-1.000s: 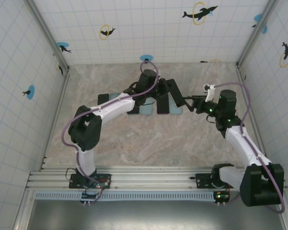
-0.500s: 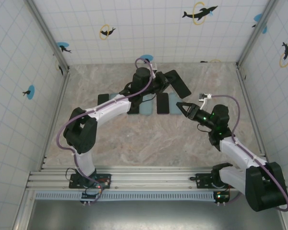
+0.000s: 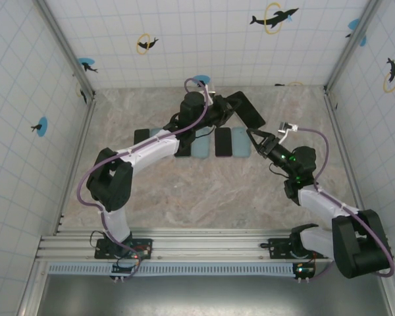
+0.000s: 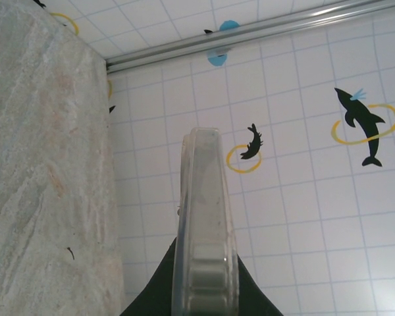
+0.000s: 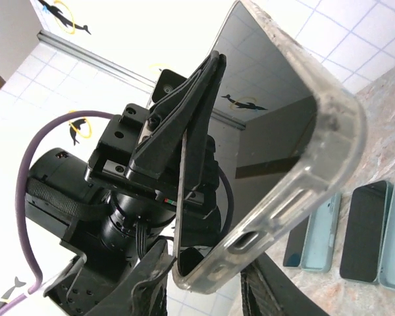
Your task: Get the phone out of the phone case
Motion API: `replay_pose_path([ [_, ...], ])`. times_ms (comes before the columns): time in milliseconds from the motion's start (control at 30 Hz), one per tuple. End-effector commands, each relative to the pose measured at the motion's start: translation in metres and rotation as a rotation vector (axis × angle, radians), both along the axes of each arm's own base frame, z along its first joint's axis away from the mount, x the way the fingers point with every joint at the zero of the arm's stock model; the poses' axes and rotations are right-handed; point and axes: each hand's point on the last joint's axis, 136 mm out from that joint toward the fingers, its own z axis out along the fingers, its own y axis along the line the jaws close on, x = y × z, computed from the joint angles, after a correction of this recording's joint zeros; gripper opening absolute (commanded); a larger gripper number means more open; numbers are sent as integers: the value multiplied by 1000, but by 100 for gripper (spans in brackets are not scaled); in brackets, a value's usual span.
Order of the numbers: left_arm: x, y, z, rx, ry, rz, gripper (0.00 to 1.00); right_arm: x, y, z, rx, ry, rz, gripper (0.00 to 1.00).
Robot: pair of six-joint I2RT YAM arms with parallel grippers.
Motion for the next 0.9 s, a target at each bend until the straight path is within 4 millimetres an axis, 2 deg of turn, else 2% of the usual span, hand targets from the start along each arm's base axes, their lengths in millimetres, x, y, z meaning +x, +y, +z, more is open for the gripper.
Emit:
replay_pose_path([
  [0,-11,6,51,-112,-83,-23,7,-1,1,16,31,-56,1,28],
  [267,-12,6,57,-138,-86,-28,6,0,3,12,10,-61,9,20],
  [400,-12,7,62,-167,-76,-25,5,0,6,1,-72,-69,16,14],
  [567,-13,8,69,-199,-62,-25,5,2,9,-14,-214,-80,21,12],
  [767,-15,7,80,-231,-63,-35,4,9,2,-32,-354,-65,1,10],
  [867,-19,3,84,-247,-64,-52,4,13,-7,-36,-353,-35,-14,10],
])
